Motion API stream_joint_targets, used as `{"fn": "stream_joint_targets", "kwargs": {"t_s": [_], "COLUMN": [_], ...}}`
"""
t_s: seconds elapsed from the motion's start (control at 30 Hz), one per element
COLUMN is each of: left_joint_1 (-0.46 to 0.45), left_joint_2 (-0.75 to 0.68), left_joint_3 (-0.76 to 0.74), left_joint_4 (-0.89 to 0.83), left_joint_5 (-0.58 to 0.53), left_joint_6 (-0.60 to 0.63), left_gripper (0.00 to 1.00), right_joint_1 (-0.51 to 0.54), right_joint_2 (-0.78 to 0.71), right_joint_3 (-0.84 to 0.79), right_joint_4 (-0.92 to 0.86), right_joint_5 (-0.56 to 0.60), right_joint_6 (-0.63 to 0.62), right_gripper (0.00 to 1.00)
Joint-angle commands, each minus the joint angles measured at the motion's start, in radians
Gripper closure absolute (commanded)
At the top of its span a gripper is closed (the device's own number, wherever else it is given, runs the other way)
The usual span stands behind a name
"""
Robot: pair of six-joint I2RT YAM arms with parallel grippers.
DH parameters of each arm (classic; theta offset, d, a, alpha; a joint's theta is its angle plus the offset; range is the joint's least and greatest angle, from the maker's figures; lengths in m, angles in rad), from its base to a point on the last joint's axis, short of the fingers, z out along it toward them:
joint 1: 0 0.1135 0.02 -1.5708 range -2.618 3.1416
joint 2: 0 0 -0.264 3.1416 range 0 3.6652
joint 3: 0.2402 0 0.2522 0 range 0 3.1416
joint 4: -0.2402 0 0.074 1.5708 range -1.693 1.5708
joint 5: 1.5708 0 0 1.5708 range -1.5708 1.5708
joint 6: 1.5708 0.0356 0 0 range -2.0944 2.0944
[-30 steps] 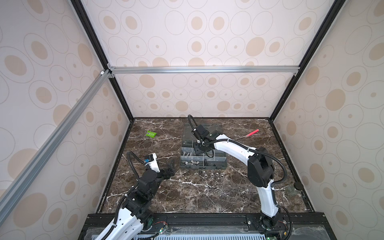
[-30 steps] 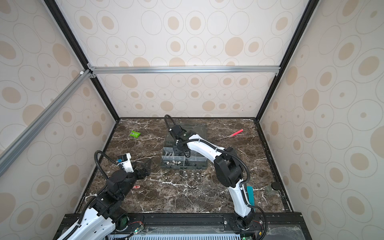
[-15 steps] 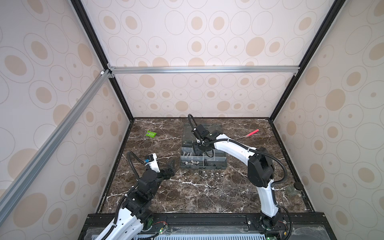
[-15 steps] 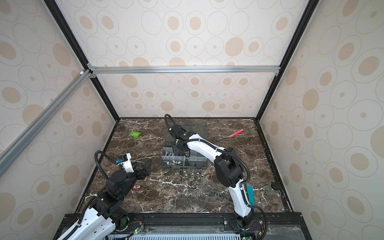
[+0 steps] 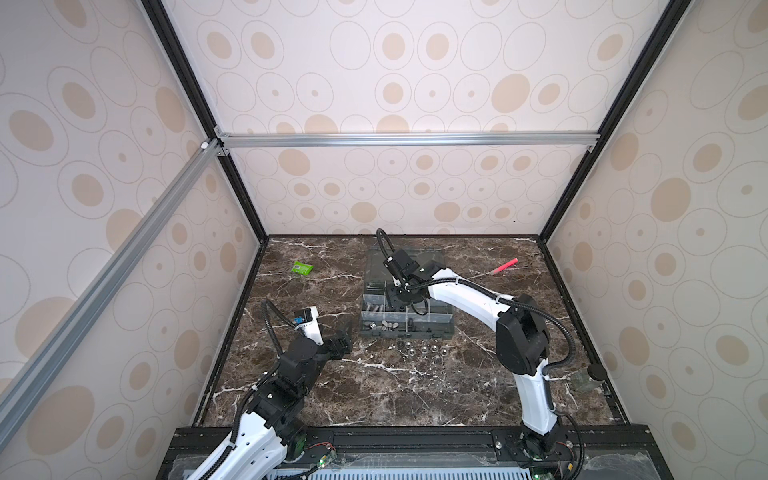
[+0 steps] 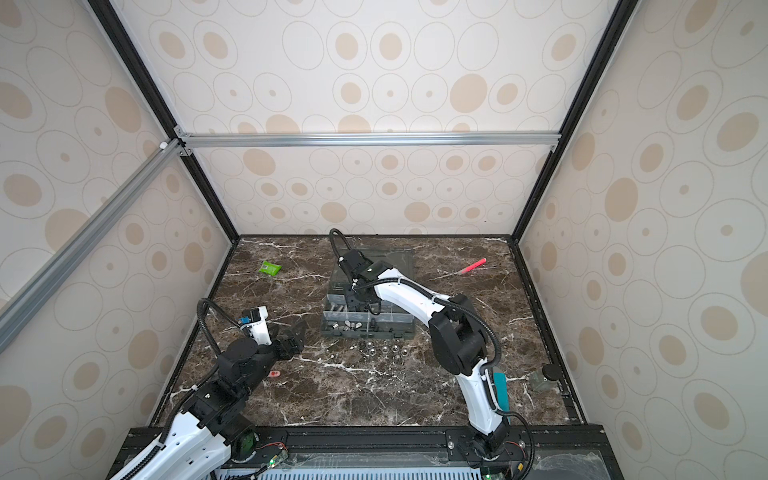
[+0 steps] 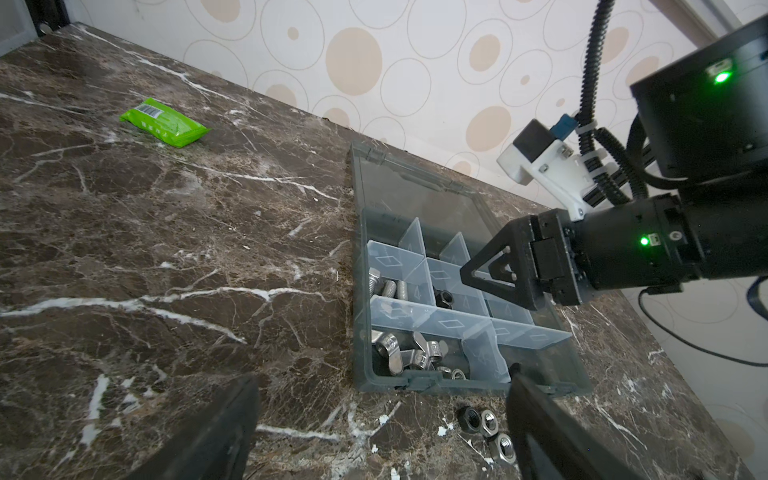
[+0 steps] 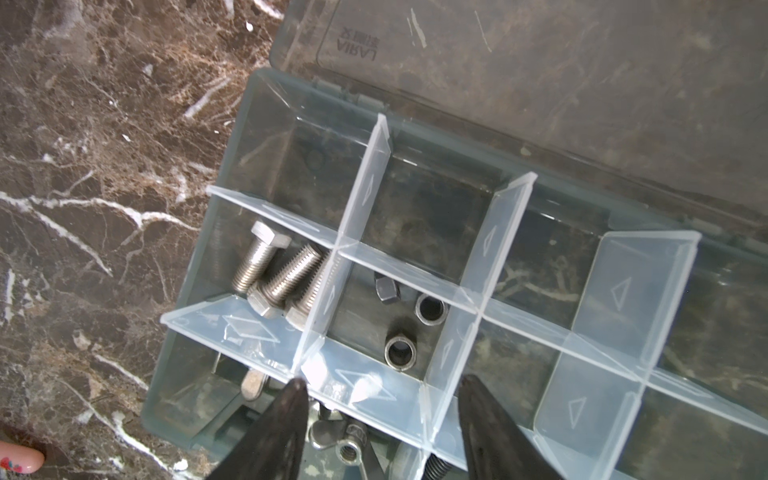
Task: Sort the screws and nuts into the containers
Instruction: 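Carry the black nut into the nut compartment and open the right gripper, then withdraw the right gripper toward the loose nuts while the left gripper moves over them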
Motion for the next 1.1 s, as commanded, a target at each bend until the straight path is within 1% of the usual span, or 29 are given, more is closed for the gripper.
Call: {"fn": "stream_joint_targets", "kwargs": {"t_s": [0.0, 0.13, 0.37, 0.6, 0.83, 1.07], "left_joint_1": [0.006, 0.007, 0.004, -0.009, -0.062, -0.160], "left_joint_2": [0.032, 0.081, 0.179, 0.252, 0.350, 0.499], "left_joint_3": [0.016, 0.014, -0.008, -0.020, -0.007, 0.066], "left_joint_4": [0.032, 0.043, 0.102, 0.132, 0.161, 0.182], "left_joint_5": [0.050, 0.096, 0.218, 0.293, 0.316, 0.269], "left_joint_6": [0.006, -0.006, -0.047, -0.049, -0.046, -0.029], "left_gripper": [0.10, 0.13, 0.20, 0.23, 0.24, 0.24], "right_joint_1": [-0.003, -0.004, -0.008, -0.009, -0.009, -0.009], "right_joint_2": [-0.072, -0.133, -0.257, -0.406, -0.553, -0.668], "right_joint_3": [-0.041, -0.106, -0.250, -0.406, -0.558, -0.708], "right_joint_4": [-0.003, 0.021, 0.061, 0.075, 0.078, 0.065], "right_joint_5": [0.026, 0.035, 0.058, 0.105, 0.152, 0.175], "right_joint_6": [0.003, 0.021, 0.063, 0.106, 0.165, 0.230], "right_gripper": [0.39, 0.39, 0.39, 0.38, 0.38, 0.38]}}
